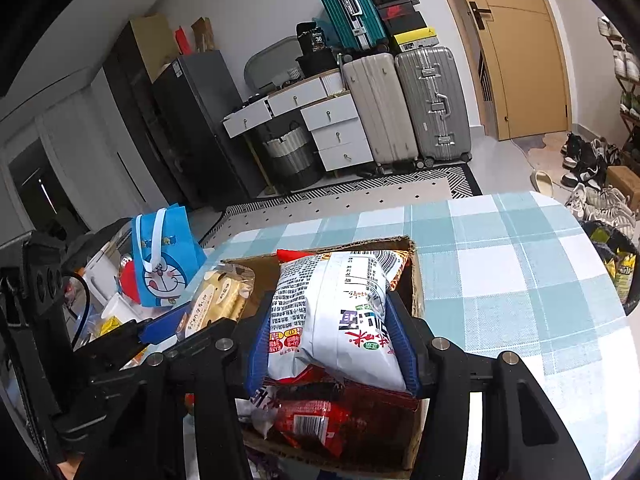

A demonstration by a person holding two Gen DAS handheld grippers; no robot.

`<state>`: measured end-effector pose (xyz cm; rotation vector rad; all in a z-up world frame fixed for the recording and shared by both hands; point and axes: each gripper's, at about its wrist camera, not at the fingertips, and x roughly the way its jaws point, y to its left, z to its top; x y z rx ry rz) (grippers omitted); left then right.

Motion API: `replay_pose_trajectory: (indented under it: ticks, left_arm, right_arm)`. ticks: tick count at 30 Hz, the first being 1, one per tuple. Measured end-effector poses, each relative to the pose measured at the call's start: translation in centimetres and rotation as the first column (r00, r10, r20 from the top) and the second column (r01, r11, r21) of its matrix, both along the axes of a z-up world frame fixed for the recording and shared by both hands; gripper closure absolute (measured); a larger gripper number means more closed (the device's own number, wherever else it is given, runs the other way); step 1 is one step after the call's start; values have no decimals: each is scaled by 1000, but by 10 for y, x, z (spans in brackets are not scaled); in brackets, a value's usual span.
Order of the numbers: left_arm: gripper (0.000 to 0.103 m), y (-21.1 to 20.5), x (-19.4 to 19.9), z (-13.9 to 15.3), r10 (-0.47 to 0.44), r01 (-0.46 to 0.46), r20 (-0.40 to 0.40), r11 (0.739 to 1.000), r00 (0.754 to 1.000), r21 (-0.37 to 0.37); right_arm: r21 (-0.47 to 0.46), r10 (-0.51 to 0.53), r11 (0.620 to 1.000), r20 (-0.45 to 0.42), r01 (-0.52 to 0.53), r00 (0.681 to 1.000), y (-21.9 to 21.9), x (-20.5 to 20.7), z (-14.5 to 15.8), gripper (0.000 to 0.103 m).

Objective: Organize snacks
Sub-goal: 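Open both grippers inside the cardboard box to release the packs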

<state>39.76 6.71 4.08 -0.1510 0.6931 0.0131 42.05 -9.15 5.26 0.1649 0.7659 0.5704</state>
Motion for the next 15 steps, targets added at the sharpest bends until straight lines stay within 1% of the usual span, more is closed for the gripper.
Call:
replay_pose_trajectory:
  ticks: [7,15]
  left_arm:
    - [48,-3,15,-10,-10,10,-20,1000,1000,5]
    - [47,0,22,-13,-20,21,-28,999,999,29]
  right_arm:
    - [-1,10,1000,-29,-10,1000,10,11,-12,50]
    - [-14,33,999,-8,-33,999,12,14,-14,48]
